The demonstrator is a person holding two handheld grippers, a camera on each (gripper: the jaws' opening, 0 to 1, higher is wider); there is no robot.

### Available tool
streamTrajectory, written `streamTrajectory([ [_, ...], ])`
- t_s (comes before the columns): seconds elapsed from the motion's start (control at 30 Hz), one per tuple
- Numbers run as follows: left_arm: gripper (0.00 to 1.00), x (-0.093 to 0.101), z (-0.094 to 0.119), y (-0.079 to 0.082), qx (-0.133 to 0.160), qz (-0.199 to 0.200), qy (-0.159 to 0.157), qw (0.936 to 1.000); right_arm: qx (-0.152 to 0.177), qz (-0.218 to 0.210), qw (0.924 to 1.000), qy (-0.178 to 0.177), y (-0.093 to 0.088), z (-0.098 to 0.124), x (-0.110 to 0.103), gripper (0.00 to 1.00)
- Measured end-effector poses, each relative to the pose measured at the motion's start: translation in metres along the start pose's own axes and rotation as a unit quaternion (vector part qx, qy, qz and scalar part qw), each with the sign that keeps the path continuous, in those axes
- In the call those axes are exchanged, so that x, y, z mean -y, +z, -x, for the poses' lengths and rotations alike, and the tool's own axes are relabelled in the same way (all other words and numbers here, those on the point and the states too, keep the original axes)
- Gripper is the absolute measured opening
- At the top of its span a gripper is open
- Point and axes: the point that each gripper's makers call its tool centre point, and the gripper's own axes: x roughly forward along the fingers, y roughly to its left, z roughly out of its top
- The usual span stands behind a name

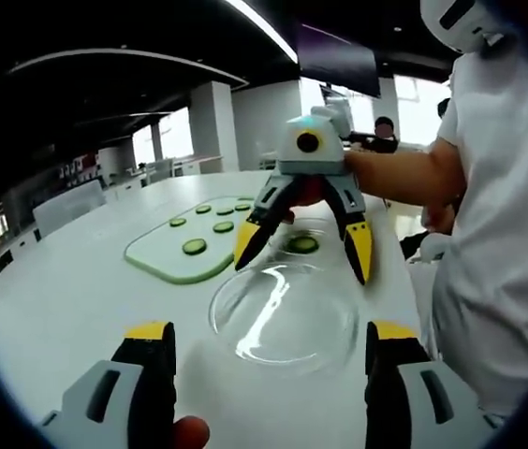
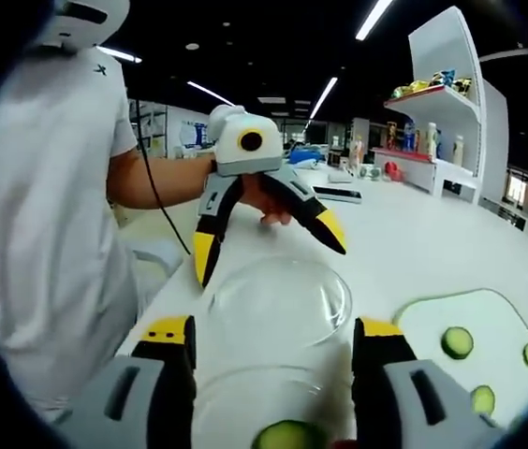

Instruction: Open the petri dish lid, add cucumber slices into the petri dish, and close the lid

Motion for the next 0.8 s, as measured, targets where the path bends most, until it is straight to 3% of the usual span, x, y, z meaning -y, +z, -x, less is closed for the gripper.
streamTrajectory([
  [0.27, 0.78, -0.0014, -0.0014, 0.0008, 0.012, 0.008, -0.010, 0.9998, -0.003, -0.002, 1.0000, 0.004, -0.0011, -0.0025, 0.0018, 0.65],
  [0.8, 0.75, 0.0024, -0.0090, -0.0022, 0.008, 0.006, -0.038, 0.9992, -0.020, 0.003, 0.9997, 0.016, -0.0048, -0.0104, 0.0080, 0.62],
])
